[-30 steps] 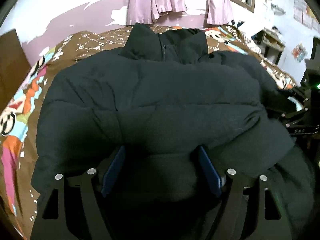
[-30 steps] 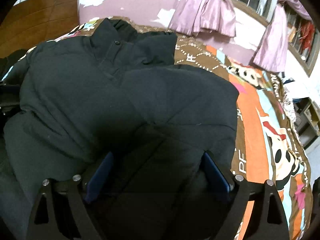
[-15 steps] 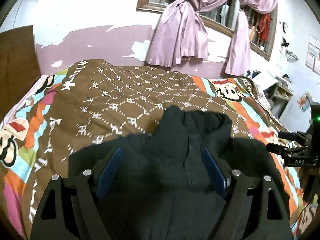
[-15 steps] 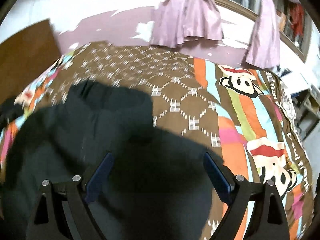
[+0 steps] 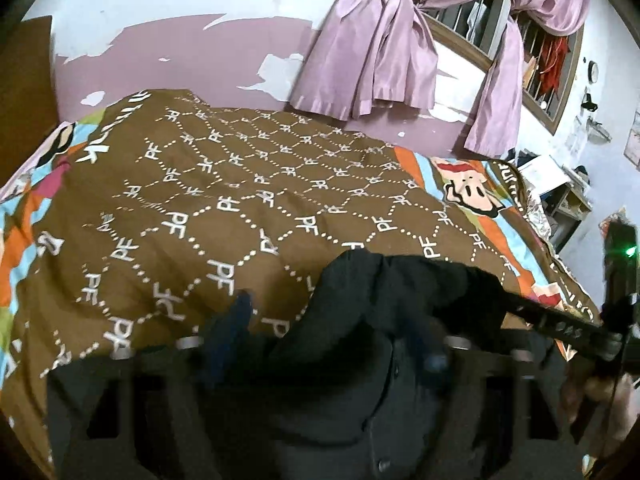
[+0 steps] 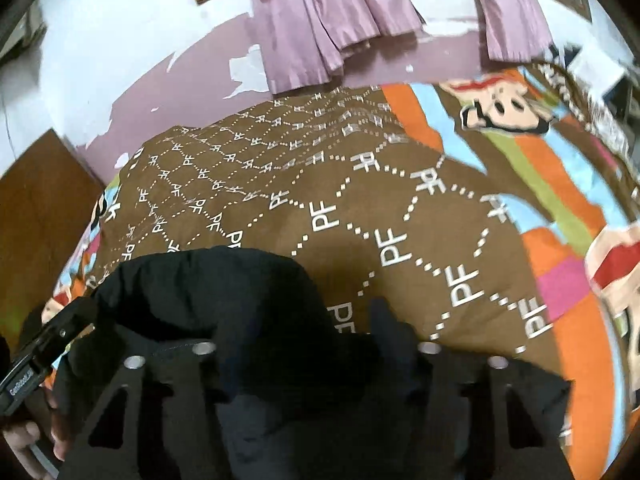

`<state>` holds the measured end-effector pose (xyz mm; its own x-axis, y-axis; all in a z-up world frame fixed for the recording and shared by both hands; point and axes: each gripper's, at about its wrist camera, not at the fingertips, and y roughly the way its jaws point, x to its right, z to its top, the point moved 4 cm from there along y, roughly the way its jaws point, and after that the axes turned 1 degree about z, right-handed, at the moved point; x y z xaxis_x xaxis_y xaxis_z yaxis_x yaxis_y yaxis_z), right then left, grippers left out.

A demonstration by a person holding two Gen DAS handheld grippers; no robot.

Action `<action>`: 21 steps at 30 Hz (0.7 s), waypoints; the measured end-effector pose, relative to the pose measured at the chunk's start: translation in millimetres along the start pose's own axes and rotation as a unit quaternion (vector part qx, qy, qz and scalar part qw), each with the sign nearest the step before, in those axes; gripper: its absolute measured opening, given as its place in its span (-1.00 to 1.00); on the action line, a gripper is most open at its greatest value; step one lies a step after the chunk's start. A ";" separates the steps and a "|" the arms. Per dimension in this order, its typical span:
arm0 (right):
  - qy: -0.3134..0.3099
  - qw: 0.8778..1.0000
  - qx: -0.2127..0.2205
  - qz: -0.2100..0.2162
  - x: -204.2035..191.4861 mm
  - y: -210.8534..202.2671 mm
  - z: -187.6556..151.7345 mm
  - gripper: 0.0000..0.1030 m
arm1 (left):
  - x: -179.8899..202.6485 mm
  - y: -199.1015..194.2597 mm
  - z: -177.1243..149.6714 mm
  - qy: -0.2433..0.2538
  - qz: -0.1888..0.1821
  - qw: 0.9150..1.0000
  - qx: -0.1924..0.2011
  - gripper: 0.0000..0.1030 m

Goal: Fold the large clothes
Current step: 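Grasp the jacket hem with both grippers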

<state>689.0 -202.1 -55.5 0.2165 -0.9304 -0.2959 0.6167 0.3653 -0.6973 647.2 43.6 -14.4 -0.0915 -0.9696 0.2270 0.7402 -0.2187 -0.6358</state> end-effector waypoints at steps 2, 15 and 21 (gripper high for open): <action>0.003 1.000 0.003 0.018 0.3 3.4 -3.8 -0.58 | -2.6 9.0 -1.3 0.002 0.011 1.000 -0.020 -0.80; -0.110 0.993 0.003 0.043 5.8 -87.4 -49.4 -0.90 | -4.1 -96.9 -49.8 0.036 -0.053 0.998 0.000 -0.94; -0.188 0.982 -0.032 0.015 -2.7 -111.9 -107.4 -0.91 | 19.3 -130.4 -110.7 0.081 -0.036 0.995 -0.046 -0.96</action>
<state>538.2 -237.1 -46.8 0.5052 -0.8606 -0.0644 0.5597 0.3835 -0.7346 475.1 41.3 -8.7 -0.2543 -0.9541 0.1578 0.6641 -0.2909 -0.6887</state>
